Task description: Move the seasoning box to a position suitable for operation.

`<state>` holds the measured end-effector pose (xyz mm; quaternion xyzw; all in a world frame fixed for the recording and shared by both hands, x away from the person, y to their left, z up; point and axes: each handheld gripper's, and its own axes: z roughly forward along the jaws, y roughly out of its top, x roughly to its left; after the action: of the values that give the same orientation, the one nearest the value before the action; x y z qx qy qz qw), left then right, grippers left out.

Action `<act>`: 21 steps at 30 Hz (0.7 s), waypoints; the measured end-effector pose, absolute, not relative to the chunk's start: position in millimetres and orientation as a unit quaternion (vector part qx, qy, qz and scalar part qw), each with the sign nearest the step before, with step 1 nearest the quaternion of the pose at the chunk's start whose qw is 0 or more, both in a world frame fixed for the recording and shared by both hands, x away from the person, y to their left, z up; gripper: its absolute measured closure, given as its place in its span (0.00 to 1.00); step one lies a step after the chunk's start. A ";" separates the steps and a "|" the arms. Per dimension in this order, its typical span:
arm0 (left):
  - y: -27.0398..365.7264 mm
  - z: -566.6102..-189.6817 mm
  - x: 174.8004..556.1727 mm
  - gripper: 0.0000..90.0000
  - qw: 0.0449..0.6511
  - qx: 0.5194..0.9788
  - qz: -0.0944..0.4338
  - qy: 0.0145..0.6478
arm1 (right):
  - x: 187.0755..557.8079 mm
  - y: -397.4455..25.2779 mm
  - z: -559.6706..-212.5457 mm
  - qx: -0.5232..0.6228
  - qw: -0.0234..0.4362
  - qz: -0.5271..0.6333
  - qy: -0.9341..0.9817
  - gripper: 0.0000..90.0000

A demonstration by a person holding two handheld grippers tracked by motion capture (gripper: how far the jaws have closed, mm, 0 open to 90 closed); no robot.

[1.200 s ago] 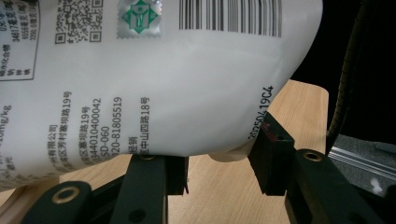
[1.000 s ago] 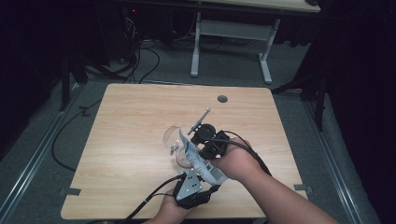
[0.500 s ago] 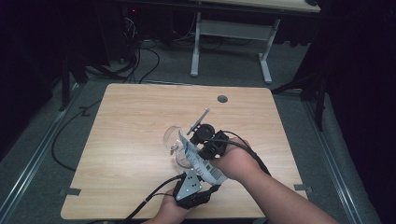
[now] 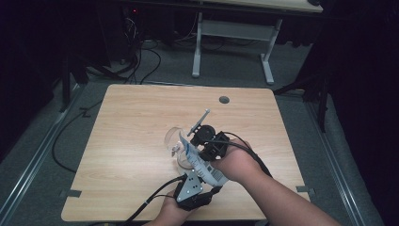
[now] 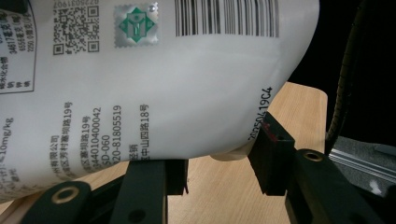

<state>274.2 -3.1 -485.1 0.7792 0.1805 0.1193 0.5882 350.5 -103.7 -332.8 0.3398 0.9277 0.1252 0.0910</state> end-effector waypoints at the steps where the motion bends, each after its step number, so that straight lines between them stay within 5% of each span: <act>1: -3.2 -485.0 274.2 0.68 0.589 0.779 0.119 0.180 | 350.7 -103.7 -332.7 0.338 0.091 0.125 0.928 1.00; 21: -2.4 -484.5 274.1 0.68 0.588 0.779 0.122 0.177 | 350.1 -102.3 -333.1 0.335 0.093 0.128 0.929 1.00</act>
<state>274.1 -2.4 -484.5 0.7793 0.1771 0.1224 0.5885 350.1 -102.3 -333.1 0.3347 0.9290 0.1277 0.0930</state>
